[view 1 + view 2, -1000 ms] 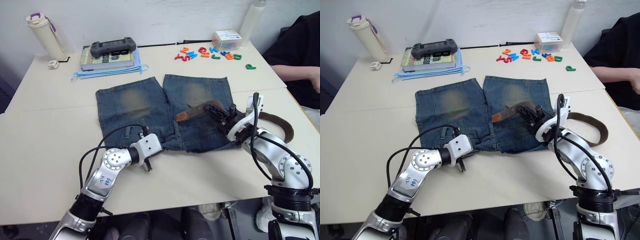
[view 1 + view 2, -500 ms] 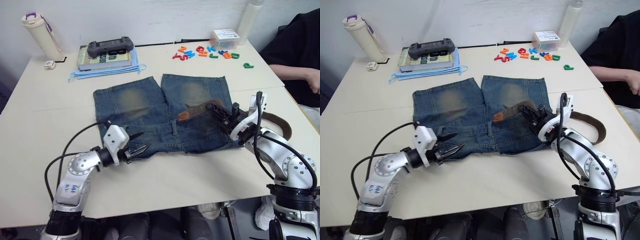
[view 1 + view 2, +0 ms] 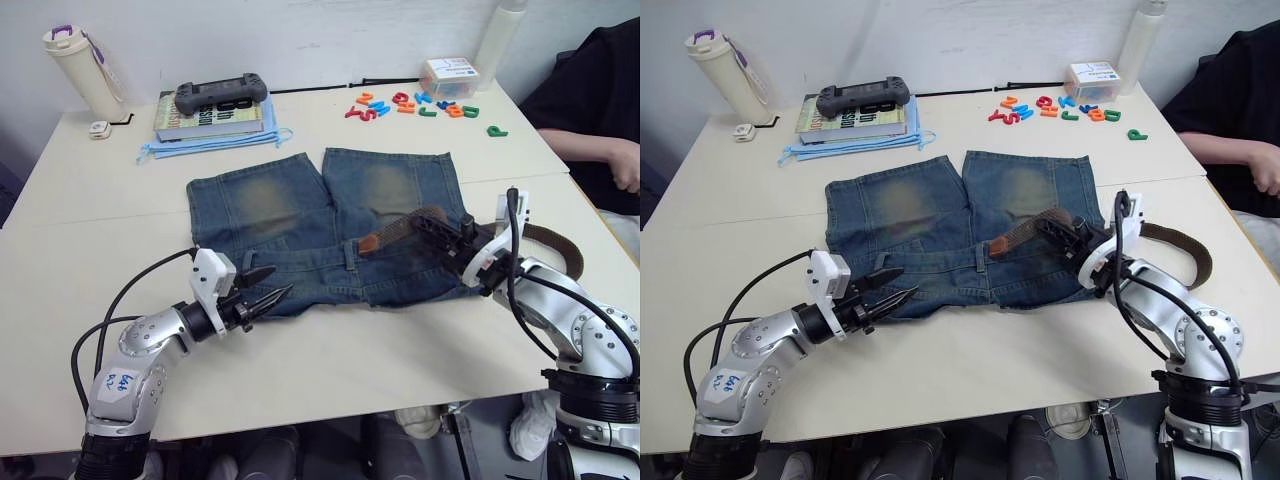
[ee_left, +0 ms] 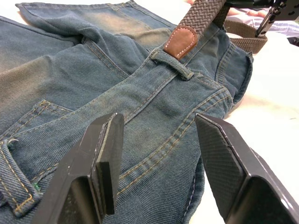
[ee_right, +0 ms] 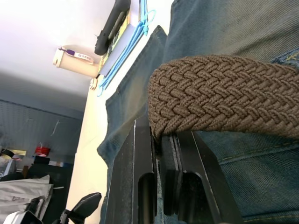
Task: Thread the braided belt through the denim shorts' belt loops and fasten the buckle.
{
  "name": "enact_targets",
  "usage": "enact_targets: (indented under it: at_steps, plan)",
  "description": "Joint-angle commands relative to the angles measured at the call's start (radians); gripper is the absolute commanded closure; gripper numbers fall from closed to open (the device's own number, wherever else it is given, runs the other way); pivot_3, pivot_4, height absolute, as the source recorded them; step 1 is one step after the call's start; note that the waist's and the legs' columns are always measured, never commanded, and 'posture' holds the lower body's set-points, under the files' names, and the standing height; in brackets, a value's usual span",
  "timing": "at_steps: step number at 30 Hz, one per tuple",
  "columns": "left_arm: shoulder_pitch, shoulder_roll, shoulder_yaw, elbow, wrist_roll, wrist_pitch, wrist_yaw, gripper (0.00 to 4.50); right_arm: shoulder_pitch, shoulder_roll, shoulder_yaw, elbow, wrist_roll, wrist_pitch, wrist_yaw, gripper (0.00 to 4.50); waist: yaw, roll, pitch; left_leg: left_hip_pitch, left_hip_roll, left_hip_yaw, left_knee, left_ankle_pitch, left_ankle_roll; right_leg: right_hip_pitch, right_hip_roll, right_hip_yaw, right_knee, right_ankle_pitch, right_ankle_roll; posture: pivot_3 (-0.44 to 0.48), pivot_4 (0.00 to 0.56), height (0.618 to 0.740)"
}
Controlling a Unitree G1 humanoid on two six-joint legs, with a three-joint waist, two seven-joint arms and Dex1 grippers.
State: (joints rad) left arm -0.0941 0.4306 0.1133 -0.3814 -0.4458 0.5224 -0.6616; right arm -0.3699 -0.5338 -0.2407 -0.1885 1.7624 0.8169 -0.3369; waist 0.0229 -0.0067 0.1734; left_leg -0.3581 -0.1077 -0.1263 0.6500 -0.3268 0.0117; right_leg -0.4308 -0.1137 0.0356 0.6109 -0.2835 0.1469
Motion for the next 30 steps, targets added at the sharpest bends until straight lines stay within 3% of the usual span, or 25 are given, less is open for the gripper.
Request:
enact_targets:
  at_steps: [1,17,30]
  plan:
    - [0.001,0.009,0.007,-0.042,-0.023,-0.007,0.006,1.77,0.001,-0.006,-0.005,-0.006,-0.013,0.010,0.013,4.50,0.000,0.000,0.000,0.000,0.000,0.000,0.000,0.000,0.000,0.000,0.000,0.000,0.000,0.000,0.000,0.000,0.150,0.731]
    - [-0.004,-0.004,-0.018,-0.031,-0.016,-0.014,0.035,1.77,-0.051,0.106,0.096,0.008,-0.093,0.051,0.014,4.50,-0.017,0.000,0.000,0.000,0.001,0.000,-0.001,0.000,-0.001,0.000,0.001,0.000,0.000,0.000,0.000,0.000,0.150,0.731]
    - [-0.011,-0.002,-0.036,-0.024,-0.012,-0.023,0.037,1.77,-0.055,0.115,0.058,0.096,0.065,0.079,-0.008,4.50,-0.026,0.000,0.000,0.001,0.001,0.000,-0.001,0.000,-0.001,0.000,0.001,0.000,0.000,0.000,0.000,0.000,0.150,0.731]
